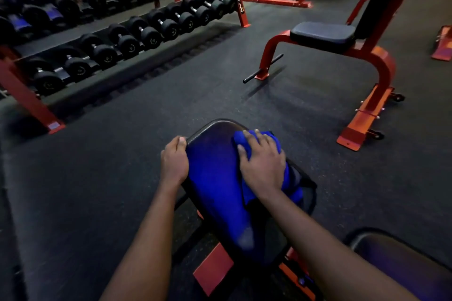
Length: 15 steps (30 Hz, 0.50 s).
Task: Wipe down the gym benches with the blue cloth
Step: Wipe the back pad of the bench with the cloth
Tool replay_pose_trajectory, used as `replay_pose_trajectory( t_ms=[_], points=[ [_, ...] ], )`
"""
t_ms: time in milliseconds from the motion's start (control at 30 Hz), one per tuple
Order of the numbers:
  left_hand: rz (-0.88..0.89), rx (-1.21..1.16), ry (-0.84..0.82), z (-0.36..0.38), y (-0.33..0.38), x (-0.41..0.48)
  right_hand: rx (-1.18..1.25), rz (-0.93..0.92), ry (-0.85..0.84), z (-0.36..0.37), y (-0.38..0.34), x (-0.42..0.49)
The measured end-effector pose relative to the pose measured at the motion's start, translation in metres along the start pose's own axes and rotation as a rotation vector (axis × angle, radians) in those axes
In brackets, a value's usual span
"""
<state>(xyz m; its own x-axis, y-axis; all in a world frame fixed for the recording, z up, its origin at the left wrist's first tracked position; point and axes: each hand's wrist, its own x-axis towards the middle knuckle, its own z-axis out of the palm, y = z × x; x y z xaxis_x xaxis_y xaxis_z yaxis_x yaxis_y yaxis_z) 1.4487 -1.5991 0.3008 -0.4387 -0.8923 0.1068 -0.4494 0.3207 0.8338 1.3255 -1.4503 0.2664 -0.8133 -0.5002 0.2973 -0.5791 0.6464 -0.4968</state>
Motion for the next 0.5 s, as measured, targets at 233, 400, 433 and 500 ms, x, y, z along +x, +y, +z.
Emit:
replay_pose_trajectory(
  t_ms=[233, 400, 433, 500],
  points=[
    [0.015, 0.022, 0.006, 0.000, -0.001, 0.002, 0.027, 0.191, 0.083, -0.006, 0.045, -0.004],
    [0.031, -0.051, 0.025, 0.000, -0.006, 0.002, 0.086, 0.445, 0.148, -0.011, 0.052, -0.008],
    [0.032, -0.050, 0.028, -0.001, -0.010, 0.001, 0.083, 0.474, 0.145, -0.011, 0.050, -0.012],
    [0.045, -0.054, 0.022, 0.000, -0.013, 0.007, 0.065, 0.498, 0.149, -0.010, 0.043, -0.016]
  ],
)
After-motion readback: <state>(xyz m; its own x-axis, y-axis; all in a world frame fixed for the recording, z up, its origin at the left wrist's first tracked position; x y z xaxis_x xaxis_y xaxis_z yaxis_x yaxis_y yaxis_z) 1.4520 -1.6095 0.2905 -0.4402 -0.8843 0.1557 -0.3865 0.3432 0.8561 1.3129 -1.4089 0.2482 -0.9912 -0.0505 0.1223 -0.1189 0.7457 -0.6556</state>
